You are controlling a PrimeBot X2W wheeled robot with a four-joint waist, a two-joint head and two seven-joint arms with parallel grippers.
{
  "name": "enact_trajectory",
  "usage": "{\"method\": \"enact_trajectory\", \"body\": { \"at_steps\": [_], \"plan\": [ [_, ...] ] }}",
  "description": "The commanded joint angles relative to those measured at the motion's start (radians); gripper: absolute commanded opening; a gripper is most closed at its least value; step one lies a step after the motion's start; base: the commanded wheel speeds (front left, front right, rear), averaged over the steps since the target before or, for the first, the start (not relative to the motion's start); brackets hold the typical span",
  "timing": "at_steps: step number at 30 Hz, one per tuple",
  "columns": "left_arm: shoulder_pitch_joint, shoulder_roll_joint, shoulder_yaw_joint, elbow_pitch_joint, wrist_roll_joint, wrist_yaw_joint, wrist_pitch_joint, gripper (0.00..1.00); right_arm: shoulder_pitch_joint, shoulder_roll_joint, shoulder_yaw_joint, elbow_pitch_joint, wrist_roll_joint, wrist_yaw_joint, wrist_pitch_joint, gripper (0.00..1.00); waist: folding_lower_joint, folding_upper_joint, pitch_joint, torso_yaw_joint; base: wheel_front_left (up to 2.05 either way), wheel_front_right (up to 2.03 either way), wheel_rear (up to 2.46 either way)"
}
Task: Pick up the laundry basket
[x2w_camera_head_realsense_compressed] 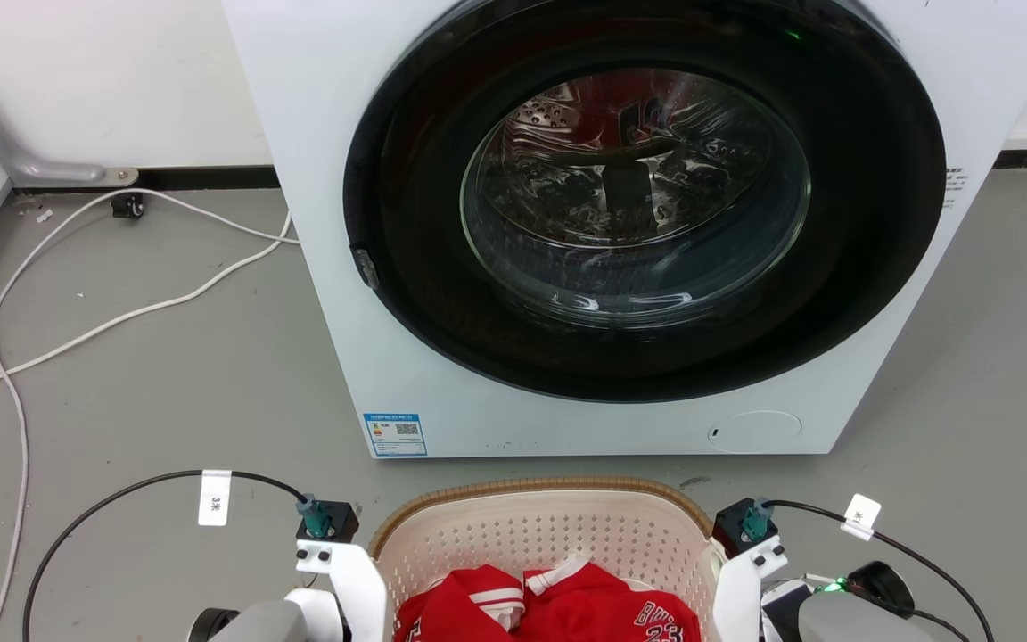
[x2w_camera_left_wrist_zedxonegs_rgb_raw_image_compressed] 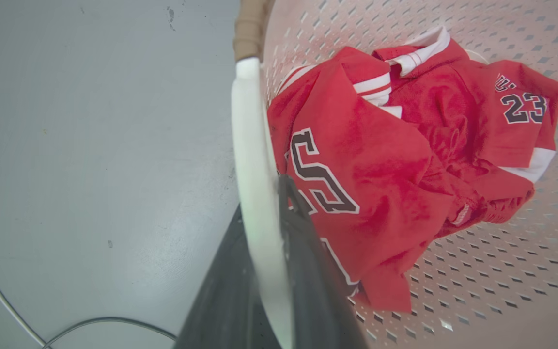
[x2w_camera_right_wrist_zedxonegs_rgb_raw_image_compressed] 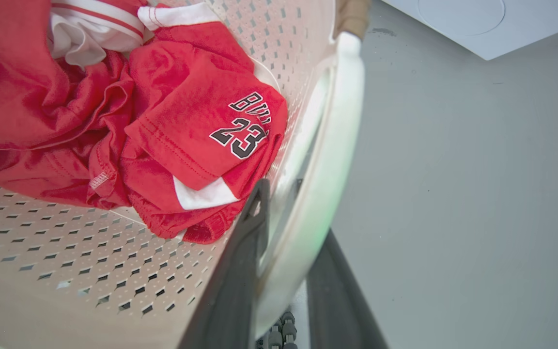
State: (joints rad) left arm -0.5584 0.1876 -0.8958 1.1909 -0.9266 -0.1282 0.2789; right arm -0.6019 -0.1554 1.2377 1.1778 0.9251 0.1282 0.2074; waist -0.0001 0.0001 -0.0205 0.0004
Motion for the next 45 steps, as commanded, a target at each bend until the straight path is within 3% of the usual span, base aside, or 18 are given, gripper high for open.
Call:
{"method": "enact_trajectory", "body": {
  "at_steps": [1,45],
  "plan": [
    [-0.015,0.002,-0.008,0.002,-0.005,-0.004,-0.006,0.00,-0.011,0.006,0.009,0.003,0.005,0.005,-0.007,0.00,0.0001,-0.0001,0.000,0.000,0.00,0.00,0.00],
    [-0.031,0.009,-0.141,0.036,-0.094,-0.004,-0.084,0.00,0.009,0.037,0.044,0.056,0.003,0.004,-0.101,0.00,0.0001,-0.0001,-0.023,0.002,0.00,0.00,0.00]
  ]
}}
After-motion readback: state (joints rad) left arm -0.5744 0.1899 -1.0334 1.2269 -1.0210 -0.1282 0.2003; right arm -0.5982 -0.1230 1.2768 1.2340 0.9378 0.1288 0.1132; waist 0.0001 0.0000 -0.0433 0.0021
